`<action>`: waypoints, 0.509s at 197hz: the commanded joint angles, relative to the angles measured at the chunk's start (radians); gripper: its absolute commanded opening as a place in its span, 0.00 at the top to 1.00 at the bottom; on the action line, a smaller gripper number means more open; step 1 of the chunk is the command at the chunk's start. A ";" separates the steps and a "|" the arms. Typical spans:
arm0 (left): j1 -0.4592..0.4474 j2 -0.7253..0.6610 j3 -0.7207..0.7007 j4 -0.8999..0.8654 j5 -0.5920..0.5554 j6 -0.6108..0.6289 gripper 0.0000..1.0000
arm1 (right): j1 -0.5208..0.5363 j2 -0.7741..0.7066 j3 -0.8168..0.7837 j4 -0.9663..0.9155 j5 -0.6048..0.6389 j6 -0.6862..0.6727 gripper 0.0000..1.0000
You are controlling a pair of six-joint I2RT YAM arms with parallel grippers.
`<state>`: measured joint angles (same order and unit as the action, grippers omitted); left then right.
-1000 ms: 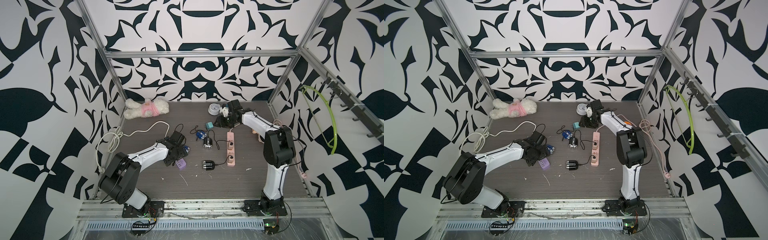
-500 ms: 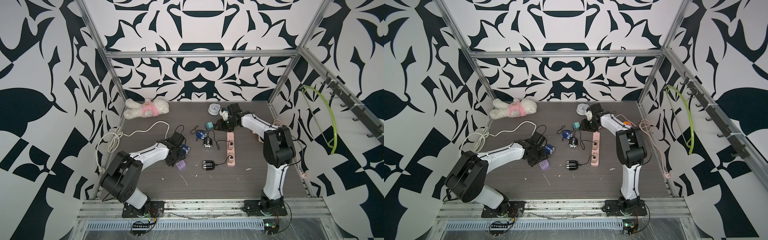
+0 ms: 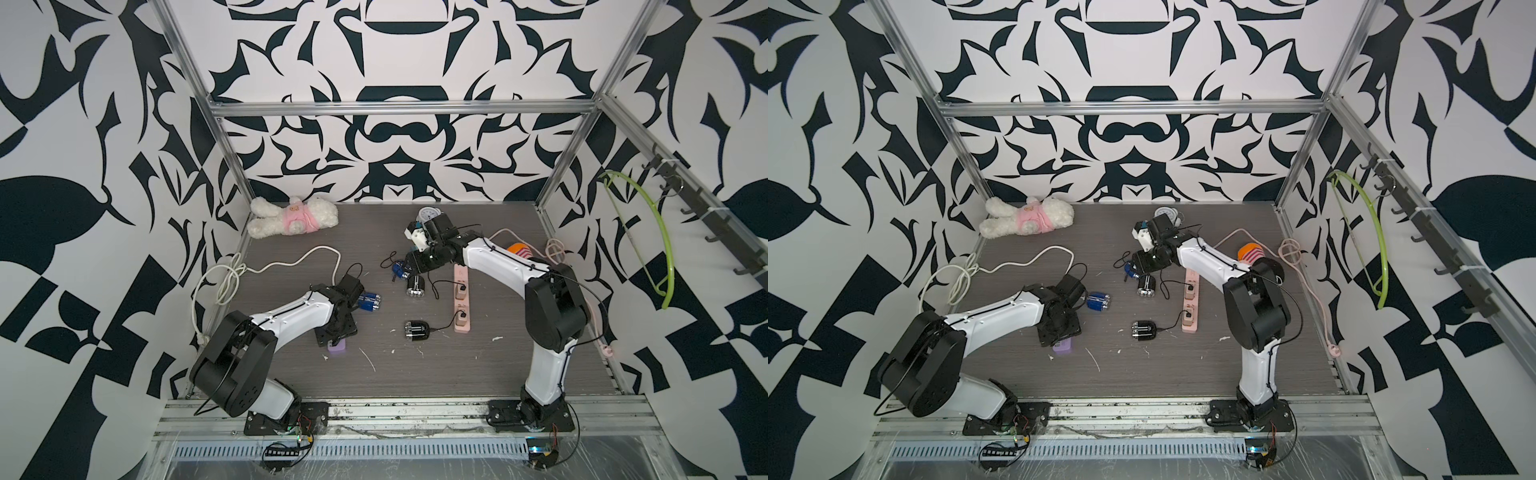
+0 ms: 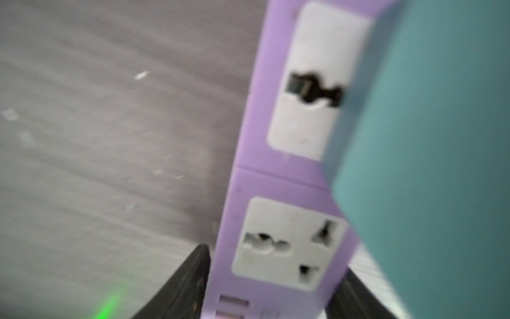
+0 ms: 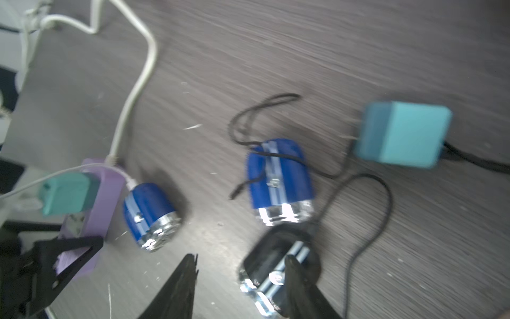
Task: Unplug the electric shaver
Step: Move the socket to the center of the board.
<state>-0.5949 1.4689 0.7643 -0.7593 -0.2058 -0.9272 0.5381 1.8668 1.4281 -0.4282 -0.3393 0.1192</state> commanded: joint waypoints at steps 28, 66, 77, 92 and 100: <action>0.000 -0.096 -0.069 -0.111 -0.060 -0.039 0.25 | 0.100 -0.029 -0.075 0.115 -0.092 -0.187 0.47; -0.001 -0.184 -0.102 -0.098 -0.079 -0.071 0.16 | 0.162 -0.013 -0.115 0.165 -0.161 -0.287 0.46; 0.000 -0.240 -0.099 -0.089 -0.084 -0.074 0.10 | 0.170 -0.003 -0.109 0.166 -0.187 -0.298 0.46; 0.000 -0.296 -0.092 -0.060 -0.069 -0.070 0.08 | 0.185 0.016 -0.088 0.150 -0.205 -0.316 0.45; 0.000 -0.326 -0.089 -0.036 -0.064 -0.075 0.07 | 0.195 0.026 -0.077 0.143 -0.209 -0.324 0.45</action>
<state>-0.5949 1.2270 0.6765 -0.8261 -0.2623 -0.9871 0.7158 1.8767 1.3151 -0.3042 -0.4877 -0.1406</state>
